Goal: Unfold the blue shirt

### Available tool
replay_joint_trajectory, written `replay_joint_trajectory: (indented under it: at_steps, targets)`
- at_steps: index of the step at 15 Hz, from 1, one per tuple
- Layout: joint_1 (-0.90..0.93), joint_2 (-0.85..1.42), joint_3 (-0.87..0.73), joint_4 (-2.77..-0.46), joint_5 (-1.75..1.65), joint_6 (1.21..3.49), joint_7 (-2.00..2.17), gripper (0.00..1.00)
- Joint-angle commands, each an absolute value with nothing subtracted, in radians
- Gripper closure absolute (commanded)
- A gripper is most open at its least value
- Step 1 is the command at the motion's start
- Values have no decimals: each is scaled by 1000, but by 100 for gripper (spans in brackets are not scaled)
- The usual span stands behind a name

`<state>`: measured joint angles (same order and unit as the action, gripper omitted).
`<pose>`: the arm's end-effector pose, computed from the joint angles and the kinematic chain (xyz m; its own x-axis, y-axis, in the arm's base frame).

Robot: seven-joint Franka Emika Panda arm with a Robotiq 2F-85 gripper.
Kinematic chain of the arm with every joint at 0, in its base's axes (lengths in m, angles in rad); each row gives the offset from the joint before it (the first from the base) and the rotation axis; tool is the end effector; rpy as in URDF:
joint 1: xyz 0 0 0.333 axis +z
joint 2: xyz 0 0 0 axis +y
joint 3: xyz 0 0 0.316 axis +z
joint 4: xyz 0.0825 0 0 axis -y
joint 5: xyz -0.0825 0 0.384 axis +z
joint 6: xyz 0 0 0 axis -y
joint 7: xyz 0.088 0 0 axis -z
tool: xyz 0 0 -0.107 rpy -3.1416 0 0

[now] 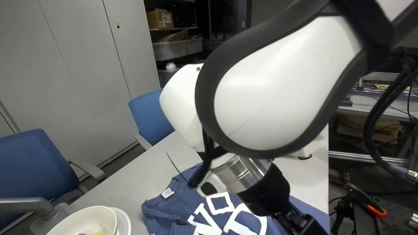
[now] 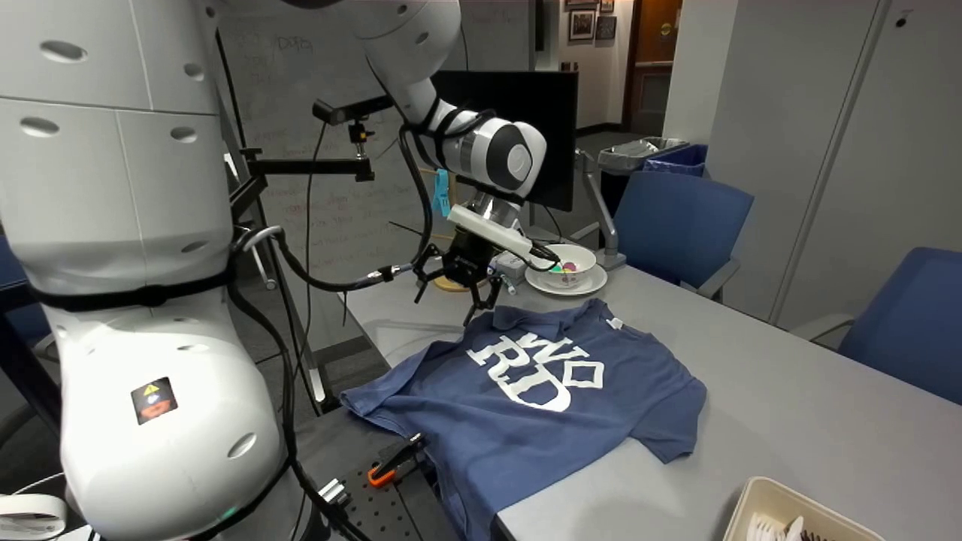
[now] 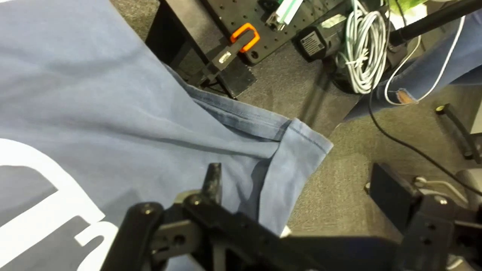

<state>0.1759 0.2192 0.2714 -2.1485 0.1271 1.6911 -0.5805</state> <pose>0.4267 0.2188 0.2731 0.3992 0.8053 -0.4383 0.6675 -0.5830 -0.4632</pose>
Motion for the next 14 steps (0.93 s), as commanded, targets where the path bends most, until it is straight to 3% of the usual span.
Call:
replay_joint_trajectory:
  at_steps: [1,9,14]
  targets:
    - [183,166,255,-2196,86,1832,-504,0]
    - [172,189,173,-2282,6,2274,-278,0]
    - [176,283,113,-2289,-182,2418,-28,0]
